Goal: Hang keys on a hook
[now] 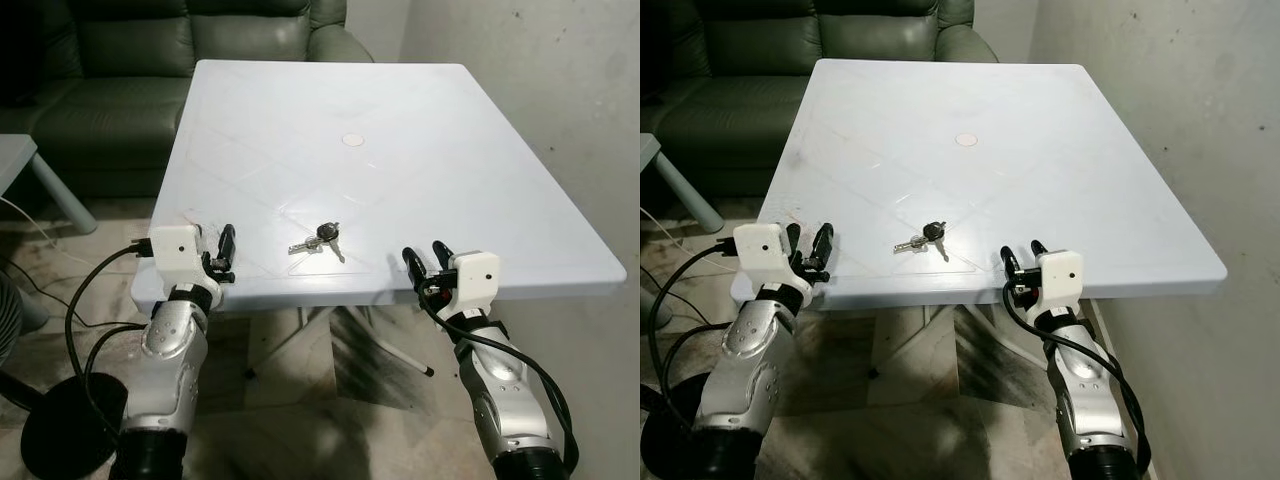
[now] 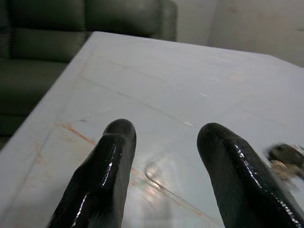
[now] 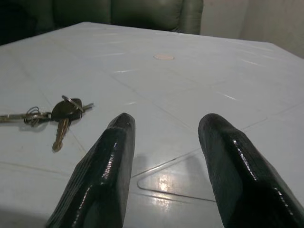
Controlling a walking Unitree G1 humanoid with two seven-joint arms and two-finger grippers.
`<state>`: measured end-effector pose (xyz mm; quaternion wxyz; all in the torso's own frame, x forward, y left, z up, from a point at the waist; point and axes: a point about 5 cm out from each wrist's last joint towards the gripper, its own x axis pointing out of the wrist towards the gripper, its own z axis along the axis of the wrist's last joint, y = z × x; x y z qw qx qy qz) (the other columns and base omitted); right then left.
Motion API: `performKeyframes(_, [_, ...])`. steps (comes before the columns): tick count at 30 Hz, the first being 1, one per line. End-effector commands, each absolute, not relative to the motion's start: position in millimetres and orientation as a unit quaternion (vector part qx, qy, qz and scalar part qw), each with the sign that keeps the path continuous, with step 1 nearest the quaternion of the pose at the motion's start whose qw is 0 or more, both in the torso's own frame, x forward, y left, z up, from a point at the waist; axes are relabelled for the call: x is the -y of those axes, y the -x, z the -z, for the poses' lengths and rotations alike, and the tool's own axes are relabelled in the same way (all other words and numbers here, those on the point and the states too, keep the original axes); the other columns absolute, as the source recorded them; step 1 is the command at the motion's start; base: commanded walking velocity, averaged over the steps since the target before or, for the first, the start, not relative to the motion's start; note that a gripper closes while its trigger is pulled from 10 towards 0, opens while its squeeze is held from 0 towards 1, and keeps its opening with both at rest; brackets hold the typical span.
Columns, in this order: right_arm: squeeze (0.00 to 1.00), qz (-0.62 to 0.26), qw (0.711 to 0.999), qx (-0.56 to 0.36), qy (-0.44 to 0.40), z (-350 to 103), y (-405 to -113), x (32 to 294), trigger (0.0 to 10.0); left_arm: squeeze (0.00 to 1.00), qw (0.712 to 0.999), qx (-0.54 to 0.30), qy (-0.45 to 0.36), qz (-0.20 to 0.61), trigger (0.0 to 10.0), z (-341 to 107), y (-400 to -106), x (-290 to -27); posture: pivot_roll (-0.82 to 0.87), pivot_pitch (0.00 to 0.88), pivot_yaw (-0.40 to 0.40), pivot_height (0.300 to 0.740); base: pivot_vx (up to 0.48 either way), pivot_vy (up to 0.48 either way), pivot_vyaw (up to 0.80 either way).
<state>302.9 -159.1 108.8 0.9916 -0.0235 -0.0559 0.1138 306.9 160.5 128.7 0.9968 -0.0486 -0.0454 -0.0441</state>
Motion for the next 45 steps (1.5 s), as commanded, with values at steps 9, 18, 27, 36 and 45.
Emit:
performKeyframes(9, [0.0,-0.11,0.991,0.065,0.03,-119.4,-308.0,162.0,10.0,0.0,0.996,0.067,0.022,0.056,10.0,-135.2,-302.7,-174.1,0.01,0.079,-0.046,0.74,0.0,0.0,0.71])
performKeyframes(18, [0.0,-0.111,0.991,0.066,0.031,-121.0,-310.1,160.7,10.0,0.0,0.996,0.067,0.016,0.053,10.0,-136.6,-306.7,-173.8,0.01,0.078,-0.047,0.74,0.0,0.0,0.71])
performKeyframes(27, [0.0,-0.114,0.99,0.08,0.007,-125.5,-309.5,161.2,10.0,0.0,0.996,0.055,0.016,0.061,10.0,-132.7,-306.2,-168.0,0.01,0.081,-0.049,0.74,0.0,0.0,0.0])
performKeyframes(36, [0.0,-0.139,0.986,0.087,0.015,-127.5,-308.6,155.3,10.0,0.0,0.997,0.052,0.015,0.062,10.0,-132.3,-306.6,-167.3,0.02,0.085,-0.051,0.74,0.0,0.0,0.0])
performKeyframes(45, [0.0,-0.153,0.984,0.089,0.016,-128.5,-307.7,152.4,10.0,0.0,0.997,0.049,0.015,0.065,10.0,-132.0,-307.8,-165.4,0.02,0.084,-0.051,0.74,0.0,0.0,0.0])
